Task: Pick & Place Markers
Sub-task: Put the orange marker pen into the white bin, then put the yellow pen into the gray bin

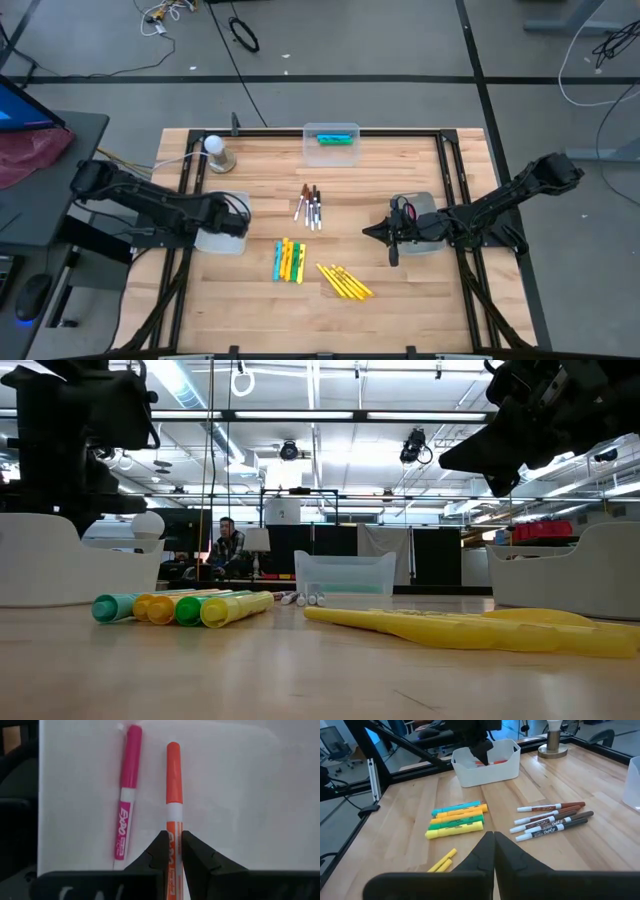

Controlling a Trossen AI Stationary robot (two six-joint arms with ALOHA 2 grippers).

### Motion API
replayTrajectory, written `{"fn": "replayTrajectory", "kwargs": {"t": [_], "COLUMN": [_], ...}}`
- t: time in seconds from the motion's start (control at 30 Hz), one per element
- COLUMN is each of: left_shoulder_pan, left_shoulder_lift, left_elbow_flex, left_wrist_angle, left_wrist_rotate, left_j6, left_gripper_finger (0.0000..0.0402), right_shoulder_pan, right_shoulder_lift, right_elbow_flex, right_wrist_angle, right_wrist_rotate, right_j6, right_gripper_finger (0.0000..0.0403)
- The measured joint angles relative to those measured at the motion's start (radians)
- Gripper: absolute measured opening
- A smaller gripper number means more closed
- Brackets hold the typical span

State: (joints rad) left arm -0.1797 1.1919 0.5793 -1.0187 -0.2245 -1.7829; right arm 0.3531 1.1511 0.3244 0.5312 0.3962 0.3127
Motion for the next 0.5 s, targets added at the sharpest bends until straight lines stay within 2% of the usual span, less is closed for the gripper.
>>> {"fn": "replayTrajectory", "kwargs": {"t": [0.27,0.5], "left_shoulder_pan": [0.056,0.067], "left_shoulder_lift": [0.065,0.156], "left_elbow_flex": [0.0,0.0], "left_wrist_angle": [-0.004,-0.01], "left_wrist_rotate": [0.065,0.093], "left_j6": [0.071,0.118], "left_gripper_finger": [0.0045,0.01], "right_shoulder_pan": [0.0,0.0], "right_shoulder_lift": [0.0,0.0], "right_elbow_flex": [0.0,0.0], "right_wrist_angle": [-0.001,-0.006], "right_wrist_rotate": [0.0,0.0], "right_j6": [-0.007,-0.007], "right_gripper_finger": [0.0007,0.0007]}}
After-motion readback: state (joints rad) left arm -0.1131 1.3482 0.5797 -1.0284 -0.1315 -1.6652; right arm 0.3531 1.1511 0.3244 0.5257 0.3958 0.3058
